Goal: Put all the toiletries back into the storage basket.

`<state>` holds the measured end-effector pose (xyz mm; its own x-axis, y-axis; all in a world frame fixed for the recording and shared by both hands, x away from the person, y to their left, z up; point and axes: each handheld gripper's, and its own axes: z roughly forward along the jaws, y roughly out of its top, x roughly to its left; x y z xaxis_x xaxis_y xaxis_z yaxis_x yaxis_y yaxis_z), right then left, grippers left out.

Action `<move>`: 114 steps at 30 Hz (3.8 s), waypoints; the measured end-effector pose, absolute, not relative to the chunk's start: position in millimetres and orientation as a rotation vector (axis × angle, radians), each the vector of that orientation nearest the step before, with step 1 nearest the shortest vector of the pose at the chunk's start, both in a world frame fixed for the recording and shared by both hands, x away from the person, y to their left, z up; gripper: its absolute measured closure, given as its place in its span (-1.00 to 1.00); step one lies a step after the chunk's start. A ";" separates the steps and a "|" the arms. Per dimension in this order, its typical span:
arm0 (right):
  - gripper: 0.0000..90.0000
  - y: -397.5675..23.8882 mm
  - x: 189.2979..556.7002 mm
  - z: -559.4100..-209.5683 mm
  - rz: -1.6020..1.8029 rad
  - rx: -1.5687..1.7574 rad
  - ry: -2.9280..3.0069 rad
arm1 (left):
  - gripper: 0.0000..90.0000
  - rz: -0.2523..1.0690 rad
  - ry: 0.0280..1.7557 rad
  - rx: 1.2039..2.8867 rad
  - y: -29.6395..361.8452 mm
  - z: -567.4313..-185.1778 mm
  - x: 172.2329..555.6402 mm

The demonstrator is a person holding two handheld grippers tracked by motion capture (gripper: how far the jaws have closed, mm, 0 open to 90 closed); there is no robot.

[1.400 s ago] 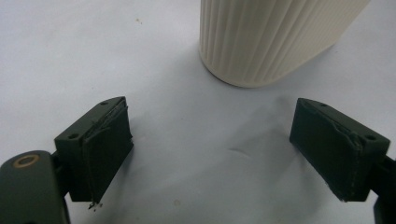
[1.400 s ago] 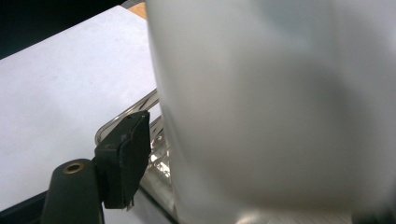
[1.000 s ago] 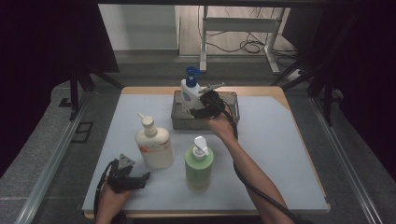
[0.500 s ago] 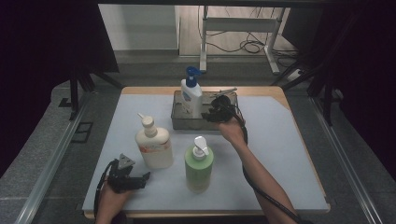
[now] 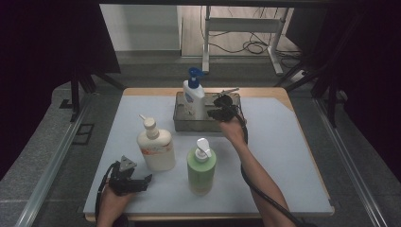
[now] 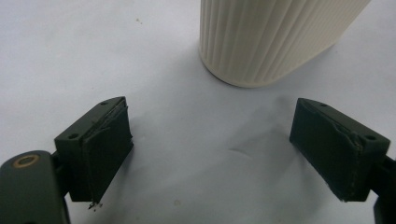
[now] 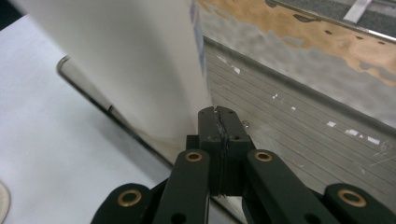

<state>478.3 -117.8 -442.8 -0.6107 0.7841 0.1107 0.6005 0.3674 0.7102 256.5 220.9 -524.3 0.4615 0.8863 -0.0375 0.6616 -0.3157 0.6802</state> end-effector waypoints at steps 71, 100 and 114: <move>0.86 -54.3 485.3 -454.2 1.046 1.173 2.511 | -0.73 0.460 1.284 2.080 220.8 -524.4 256.6; 0.53 -57.0 479.3 -448.7 1.076 1.129 2.474 | -0.73 0.460 1.284 2.081 220.8 -524.4 256.6; -0.02 -65.7 465.2 -434.1 1.121 1.031 2.464 | -0.73 0.460 1.283 2.081 220.9 -524.3 256.5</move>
<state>465.2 -65.7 -434.1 -0.7206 0.6903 0.0655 0.5030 0.4555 0.7345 256.5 220.9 -524.3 0.4614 0.8864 -0.0366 0.6617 -0.3163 0.6798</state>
